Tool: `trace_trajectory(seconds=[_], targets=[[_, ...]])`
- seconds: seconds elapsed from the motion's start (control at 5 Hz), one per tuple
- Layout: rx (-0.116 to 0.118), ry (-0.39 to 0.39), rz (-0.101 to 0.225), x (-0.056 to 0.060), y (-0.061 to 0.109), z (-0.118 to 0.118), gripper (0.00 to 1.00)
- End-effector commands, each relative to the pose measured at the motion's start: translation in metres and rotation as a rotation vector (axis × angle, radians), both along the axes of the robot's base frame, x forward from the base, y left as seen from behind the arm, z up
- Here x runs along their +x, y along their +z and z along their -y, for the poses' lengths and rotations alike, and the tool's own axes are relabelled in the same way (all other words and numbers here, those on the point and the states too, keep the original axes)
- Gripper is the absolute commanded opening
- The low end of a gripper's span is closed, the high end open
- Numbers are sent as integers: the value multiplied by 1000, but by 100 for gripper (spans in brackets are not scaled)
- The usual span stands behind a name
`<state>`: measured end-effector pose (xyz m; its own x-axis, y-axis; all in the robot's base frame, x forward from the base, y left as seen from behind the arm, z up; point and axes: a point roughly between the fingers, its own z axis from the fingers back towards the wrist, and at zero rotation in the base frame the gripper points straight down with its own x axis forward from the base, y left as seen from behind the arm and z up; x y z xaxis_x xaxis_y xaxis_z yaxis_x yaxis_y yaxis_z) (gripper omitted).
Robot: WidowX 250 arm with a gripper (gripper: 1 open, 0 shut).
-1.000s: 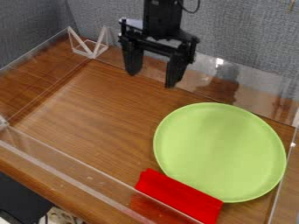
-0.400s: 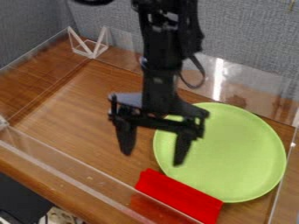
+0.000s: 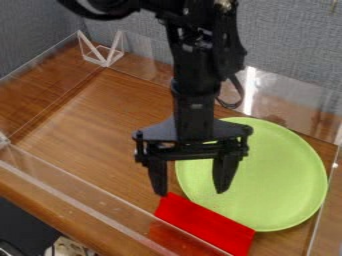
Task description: Put the red object on the green plate
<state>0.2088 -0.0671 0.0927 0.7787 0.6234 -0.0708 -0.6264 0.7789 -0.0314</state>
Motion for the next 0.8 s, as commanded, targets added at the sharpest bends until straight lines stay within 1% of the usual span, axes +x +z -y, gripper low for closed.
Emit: trace_trajectory(seconds=[0.0,0.2,0.4,0.6], targets=[[-15,226,42,6,2,4,100],[-13,398,42,8,-10,10,100],[2,512,44,9,-26,14,100],[15,586,51,10,-39,16,100]])
